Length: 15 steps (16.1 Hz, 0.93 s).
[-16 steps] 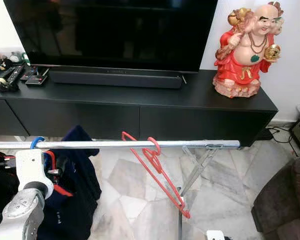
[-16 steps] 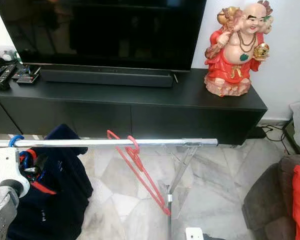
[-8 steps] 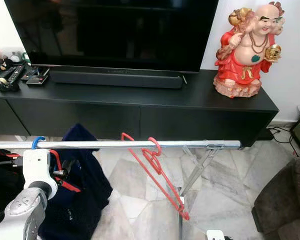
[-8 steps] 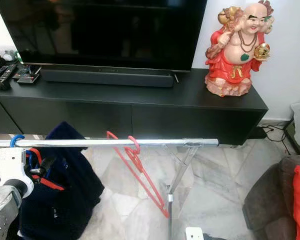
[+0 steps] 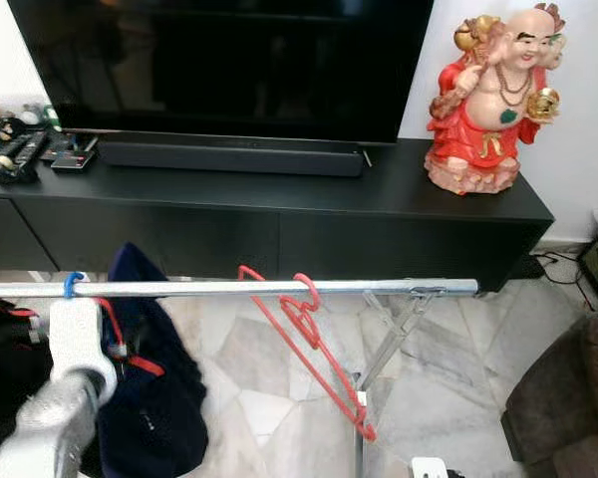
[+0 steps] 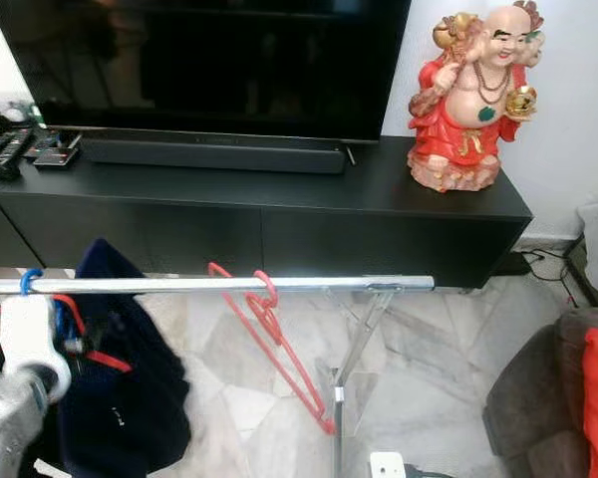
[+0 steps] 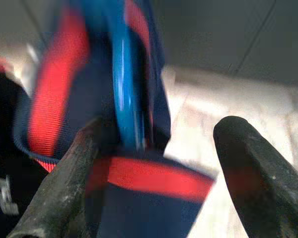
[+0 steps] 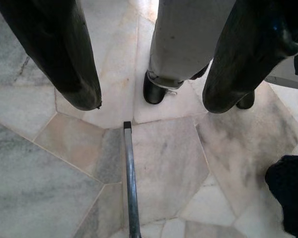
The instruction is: Hang hanger
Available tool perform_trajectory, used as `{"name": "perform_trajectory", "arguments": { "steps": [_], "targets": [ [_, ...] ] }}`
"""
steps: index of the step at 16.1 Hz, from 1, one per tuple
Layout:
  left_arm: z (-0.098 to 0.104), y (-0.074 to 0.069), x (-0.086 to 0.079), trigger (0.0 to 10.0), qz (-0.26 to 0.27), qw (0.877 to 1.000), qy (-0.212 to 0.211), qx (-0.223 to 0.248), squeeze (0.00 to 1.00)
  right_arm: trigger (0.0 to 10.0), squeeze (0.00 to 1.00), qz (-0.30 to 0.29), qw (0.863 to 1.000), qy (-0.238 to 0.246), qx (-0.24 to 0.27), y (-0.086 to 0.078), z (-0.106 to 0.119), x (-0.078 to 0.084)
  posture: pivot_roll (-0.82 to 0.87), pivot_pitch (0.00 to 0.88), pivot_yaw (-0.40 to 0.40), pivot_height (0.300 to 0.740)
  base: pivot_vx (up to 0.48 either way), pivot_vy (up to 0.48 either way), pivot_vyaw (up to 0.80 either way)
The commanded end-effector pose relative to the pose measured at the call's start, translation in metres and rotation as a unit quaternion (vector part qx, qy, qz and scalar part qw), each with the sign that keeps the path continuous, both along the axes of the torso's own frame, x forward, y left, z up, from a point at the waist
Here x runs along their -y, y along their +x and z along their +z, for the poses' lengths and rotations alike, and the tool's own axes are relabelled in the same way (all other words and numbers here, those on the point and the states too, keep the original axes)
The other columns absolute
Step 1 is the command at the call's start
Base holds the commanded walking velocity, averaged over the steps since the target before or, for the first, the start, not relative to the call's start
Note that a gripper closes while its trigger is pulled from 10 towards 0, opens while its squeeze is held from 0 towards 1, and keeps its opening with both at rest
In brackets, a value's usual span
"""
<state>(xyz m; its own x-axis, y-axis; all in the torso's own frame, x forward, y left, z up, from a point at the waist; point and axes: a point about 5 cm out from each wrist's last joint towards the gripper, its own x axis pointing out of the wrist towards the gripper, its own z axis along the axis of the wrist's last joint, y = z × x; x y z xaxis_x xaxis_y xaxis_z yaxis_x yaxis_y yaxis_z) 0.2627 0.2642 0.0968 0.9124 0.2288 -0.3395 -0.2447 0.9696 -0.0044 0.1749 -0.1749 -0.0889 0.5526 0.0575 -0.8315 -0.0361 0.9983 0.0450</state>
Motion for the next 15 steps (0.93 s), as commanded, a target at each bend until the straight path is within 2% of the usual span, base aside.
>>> {"name": "perform_trajectory", "arguments": {
  "steps": [1,3,6,10,14,15],
  "targets": [
    [0.000,-0.002,-0.007,10.0,0.022,1.000,0.000,0.000,0.00,10.0,0.00,0.002,1.000,-0.003,-0.010,-0.004,-0.002,0.001,0.02,0.114,-0.040,0.740,0.000,0.000,0.00],
    [0.006,-0.001,-0.009,10.0,0.038,0.999,-0.002,0.018,0.00,10.0,0.00,0.002,1.000,-0.005,-0.010,-0.004,-0.002,0.001,0.02,0.113,-0.041,0.740,0.000,0.000,0.00],
    [0.003,0.001,-0.008,10.0,0.035,0.999,0.002,0.017,0.00,10.0,0.00,0.003,1.000,-0.005,-0.010,-0.004,-0.002,0.001,0.02,0.112,-0.040,0.740,0.000,0.000,0.00],
    [0.019,0.007,-0.010,10.0,0.048,0.996,0.018,0.071,0.00,10.0,0.00,0.003,1.000,-0.005,-0.010,-0.004,-0.002,0.001,0.02,0.111,-0.040,0.740,0.000,0.000,0.00],
    [0.013,0.006,-0.019,9.9,0.077,0.996,0.038,0.040,0.00,10.0,0.00,0.002,1.000,-0.004,-0.009,-0.004,-0.002,0.001,0.02,0.106,-0.038,0.740,0.000,0.000,0.00],
    [0.010,0.006,-0.019,4.4,0.085,0.995,0.033,0.033,0.00,10.0,0.00,0.002,1.000,-0.004,-0.009,-0.004,-0.002,0.001,0.02,0.104,-0.038,0.740,0.000,0.000,0.00]
  ]
}}
